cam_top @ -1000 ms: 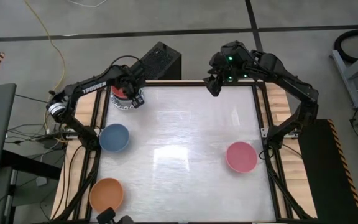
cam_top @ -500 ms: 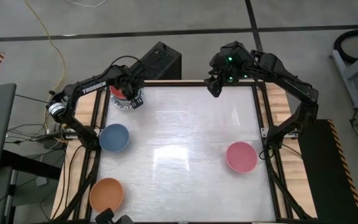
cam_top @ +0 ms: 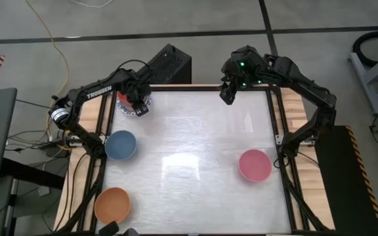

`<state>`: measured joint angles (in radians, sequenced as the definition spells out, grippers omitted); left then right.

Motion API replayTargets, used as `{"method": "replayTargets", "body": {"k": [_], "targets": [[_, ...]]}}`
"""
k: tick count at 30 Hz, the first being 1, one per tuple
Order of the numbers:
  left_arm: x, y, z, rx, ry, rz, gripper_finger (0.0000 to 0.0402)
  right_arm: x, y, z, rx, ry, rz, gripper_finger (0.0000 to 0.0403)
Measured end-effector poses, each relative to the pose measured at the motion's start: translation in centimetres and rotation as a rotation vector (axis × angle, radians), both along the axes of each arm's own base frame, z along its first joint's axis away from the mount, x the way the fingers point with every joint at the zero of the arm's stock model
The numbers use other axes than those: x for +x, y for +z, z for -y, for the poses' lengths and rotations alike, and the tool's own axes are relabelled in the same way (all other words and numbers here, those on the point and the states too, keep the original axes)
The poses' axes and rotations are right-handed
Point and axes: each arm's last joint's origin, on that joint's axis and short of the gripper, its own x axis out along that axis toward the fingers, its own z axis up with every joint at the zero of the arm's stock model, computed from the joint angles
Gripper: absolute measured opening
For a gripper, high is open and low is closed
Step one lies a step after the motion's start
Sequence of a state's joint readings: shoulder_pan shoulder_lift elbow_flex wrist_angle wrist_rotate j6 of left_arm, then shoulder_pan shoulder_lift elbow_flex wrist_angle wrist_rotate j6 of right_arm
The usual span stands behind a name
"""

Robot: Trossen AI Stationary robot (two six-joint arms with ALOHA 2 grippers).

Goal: Nest bowls inside each other
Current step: Stack the orange bowl on top of the green bowl

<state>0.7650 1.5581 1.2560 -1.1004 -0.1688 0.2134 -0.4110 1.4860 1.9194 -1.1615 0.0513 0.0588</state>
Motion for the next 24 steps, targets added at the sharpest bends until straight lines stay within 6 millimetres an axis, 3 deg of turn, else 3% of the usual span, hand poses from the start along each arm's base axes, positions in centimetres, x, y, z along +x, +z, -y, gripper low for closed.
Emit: {"method": "replayTargets", "body": {"k": [5, 13, 19, 22, 24], "targets": [[-0.1, 1.7, 0.1, 0.045, 0.013, 0.049, 0.0159, 0.0, 0.0, 0.0, -0.002, 0.003, -0.002, 0.0218], [-1.7, 5.2, 1.4, 0.147, 0.035, 0.074, 0.0153, 0.0, 0.0, 0.0, -0.002, 0.003, -0.003, 0.0218], [-3.8, 7.9, 3.1, 0.192, 0.124, 0.233, 0.0079, 0.0, -0.1, 0.0, -0.002, 0.005, -0.008, 0.0218], [-4.7, 7.9, 3.7, 0.194, 0.208, 0.288, 0.0019, 0.0, -0.1, 0.0, -0.002, 0.005, -0.008, 0.0218], [-4.9, 7.2, 3.9, 0.197, 0.256, 0.315, 0.0008, 0.0, 0.0, 0.0, -0.002, 0.005, -0.008, 0.0218]]}}
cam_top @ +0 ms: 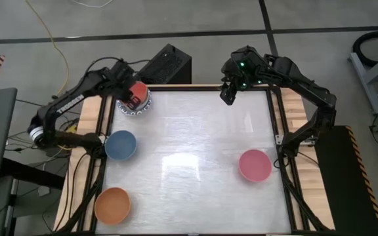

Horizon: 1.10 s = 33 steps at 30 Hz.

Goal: Nest bowls inside each other
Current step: Stack the orange bowl on top of the green bowl

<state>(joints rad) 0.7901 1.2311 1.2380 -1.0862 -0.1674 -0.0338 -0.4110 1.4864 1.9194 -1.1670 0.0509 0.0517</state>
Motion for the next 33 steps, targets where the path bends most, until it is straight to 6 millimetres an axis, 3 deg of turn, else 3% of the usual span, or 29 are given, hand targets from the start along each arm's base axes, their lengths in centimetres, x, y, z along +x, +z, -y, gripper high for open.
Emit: {"method": "replayTargets", "body": {"k": [9, 18, 23, 29, 33], "targets": [[-0.4, -4.4, 1.5, 0.070, 0.179, 0.137, 0.0000, 0.0, -0.1, 0.0, 0.003, -0.001, -0.007, 0.0218], [-0.8, -7.4, 3.0, 0.083, 0.221, 0.123, 0.0000, -0.1, -0.1, 0.0, 0.003, -0.003, -0.007, 0.0218], [-0.5, -6.9, 3.1, 0.069, 0.196, 0.171, 0.0000, -0.1, -0.1, 0.1, 0.004, -0.004, -0.007, 0.0218], [-0.6, -4.3, 3.6, 0.209, 0.240, 0.273, 0.0000, -0.1, -0.1, 0.0, 0.009, -0.008, -0.004, 0.0218], [-0.5, -4.4, 3.6, 0.252, 0.276, 0.255, 0.0000, -0.1, -0.1, 0.0, 0.014, -0.013, -0.001, 0.0218]]}}
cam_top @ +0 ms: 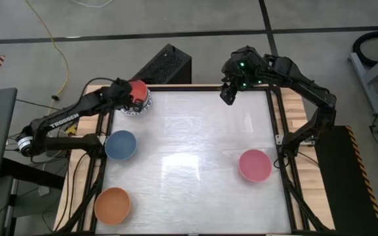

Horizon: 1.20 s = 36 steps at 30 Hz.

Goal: Nest bowls inside each other
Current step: Stack the orange bowl on top of the green bowl, then stack the blue bowl on top of the orange bowl

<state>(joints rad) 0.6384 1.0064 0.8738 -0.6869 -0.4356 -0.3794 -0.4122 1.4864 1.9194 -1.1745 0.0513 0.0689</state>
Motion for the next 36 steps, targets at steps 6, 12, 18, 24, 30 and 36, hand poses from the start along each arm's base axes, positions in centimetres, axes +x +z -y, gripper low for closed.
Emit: {"method": "replayTargets", "body": {"k": [6, 12, 18, 24, 30, 36], "targets": [[0.1, -3.2, 0.1, -0.064, 0.000, -0.001, 0.0000, 0.1, 0.0, -0.2, 0.007, 0.001, 0.003, 0.0218], [-0.4, -5.5, 0.5, -0.114, 0.013, -0.032, 0.0000, 0.1, 0.0, -0.3, 0.007, 0.007, 0.003, 0.0218], [-0.2, -4.6, 0.5, -0.126, -0.030, 0.005, 0.0000, 0.1, 0.0, -0.3, 0.008, 0.005, 0.004, 0.0218], [-0.2, -0.3, 1.4, -0.139, -0.279, 0.147, 0.0000, 0.2, 0.0, -0.5, 0.009, 0.013, 0.004, 0.0218], [-0.9, 0.6, 3.8, -0.305, -0.577, 0.097, 0.0031, 0.2, 0.0, -0.5, 0.007, 0.015, 0.003, 0.0218], [-0.3, -0.3, 7.1, -0.422, -0.902, -0.059, 0.0112, 0.2, 0.0, -0.5, 0.002, 0.020, 0.001, 0.0218]]}}
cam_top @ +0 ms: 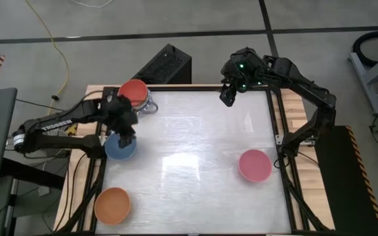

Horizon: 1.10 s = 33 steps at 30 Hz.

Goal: Nest bowls inside each other
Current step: Stack the blue bowl on top of the orange bowl

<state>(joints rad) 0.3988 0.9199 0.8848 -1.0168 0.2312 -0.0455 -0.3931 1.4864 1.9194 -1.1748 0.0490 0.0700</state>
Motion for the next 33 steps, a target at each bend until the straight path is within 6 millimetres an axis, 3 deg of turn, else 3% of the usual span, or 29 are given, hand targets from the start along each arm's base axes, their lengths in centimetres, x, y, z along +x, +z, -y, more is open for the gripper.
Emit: {"method": "replayTargets", "body": {"k": [4, 11, 22, 33], "targets": [[0.2, -0.3, 1.7, -0.009, -0.041, -0.066, 0.0176, 0.0, 0.0, 0.0, 0.000, 0.000, 0.000, 0.0218], [-0.1, -0.8, 3.9, -0.101, 0.174, -0.192, 0.0243, 0.0, 0.0, 0.0, 0.001, 0.000, -0.001, 0.0218], [0.0, -1.3, 7.2, -0.055, 0.286, -0.249, 0.0245, 0.0, 0.0, 0.0, 0.000, 0.001, -0.001, 0.0218], [2.4, -3.8, 9.4, 0.049, 0.218, -0.408, 0.0245, 0.0, 0.0, 0.0, -0.002, 0.002, -0.002, 0.0218]]}}
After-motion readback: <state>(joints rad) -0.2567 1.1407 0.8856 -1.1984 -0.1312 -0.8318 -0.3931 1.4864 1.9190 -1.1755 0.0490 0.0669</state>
